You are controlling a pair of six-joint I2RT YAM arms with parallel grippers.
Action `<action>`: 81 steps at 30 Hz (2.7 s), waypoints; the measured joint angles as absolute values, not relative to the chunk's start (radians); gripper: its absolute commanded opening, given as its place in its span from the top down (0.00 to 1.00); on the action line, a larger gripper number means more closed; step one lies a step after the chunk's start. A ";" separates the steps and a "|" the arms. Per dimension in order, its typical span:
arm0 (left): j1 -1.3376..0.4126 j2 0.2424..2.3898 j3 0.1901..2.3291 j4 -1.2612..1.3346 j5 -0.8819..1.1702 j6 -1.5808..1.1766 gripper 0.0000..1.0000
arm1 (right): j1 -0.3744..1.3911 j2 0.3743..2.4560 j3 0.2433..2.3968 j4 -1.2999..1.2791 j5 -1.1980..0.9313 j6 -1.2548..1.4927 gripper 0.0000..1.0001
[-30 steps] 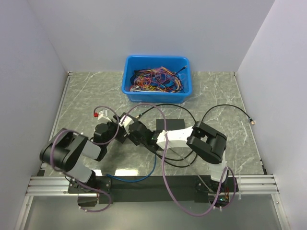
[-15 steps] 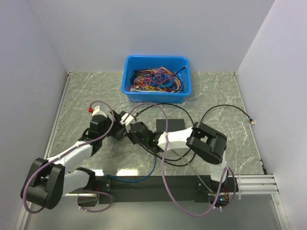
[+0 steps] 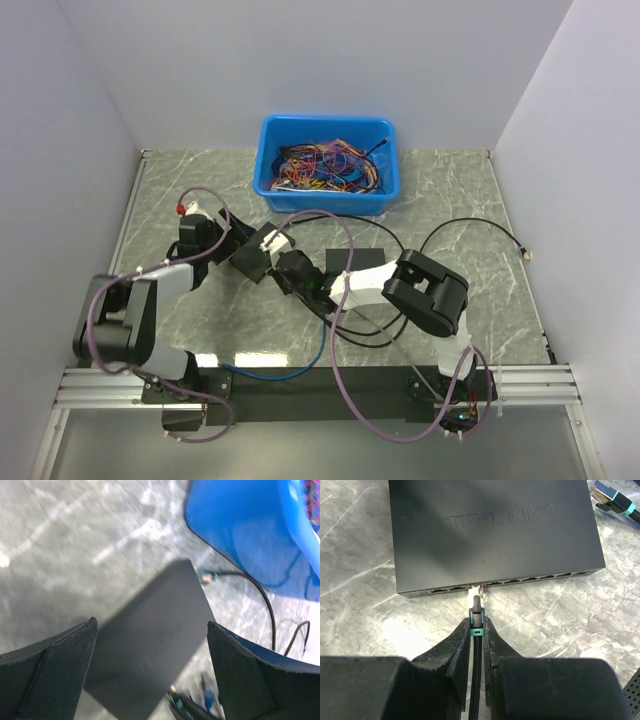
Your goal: Insert the plug into the switch port
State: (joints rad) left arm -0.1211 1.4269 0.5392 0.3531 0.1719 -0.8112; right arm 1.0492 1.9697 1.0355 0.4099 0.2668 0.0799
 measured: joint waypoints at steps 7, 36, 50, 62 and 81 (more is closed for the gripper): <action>-0.064 1.635 0.655 0.397 0.236 -0.767 0.05 | 1.058 1.970 1.028 0.421 0.270 0.089 1.00; -0.140 1.448 0.315 0.673 0.336 -0.787 0.08 | 1.199 1.917 0.962 0.344 0.375 0.082 1.00; -0.213 1.536 0.424 0.603 0.326 -0.778 0.09 | 1.231 1.874 0.933 0.299 0.370 0.084 1.00; -0.226 1.616 0.384 0.813 0.359 -0.788 0.11 | 1.232 1.874 0.965 0.244 0.379 0.061 1.00; -0.322 1.544 0.252 0.933 0.123 -0.766 0.10 | 1.217 1.903 1.077 0.064 0.353 -0.021 1.00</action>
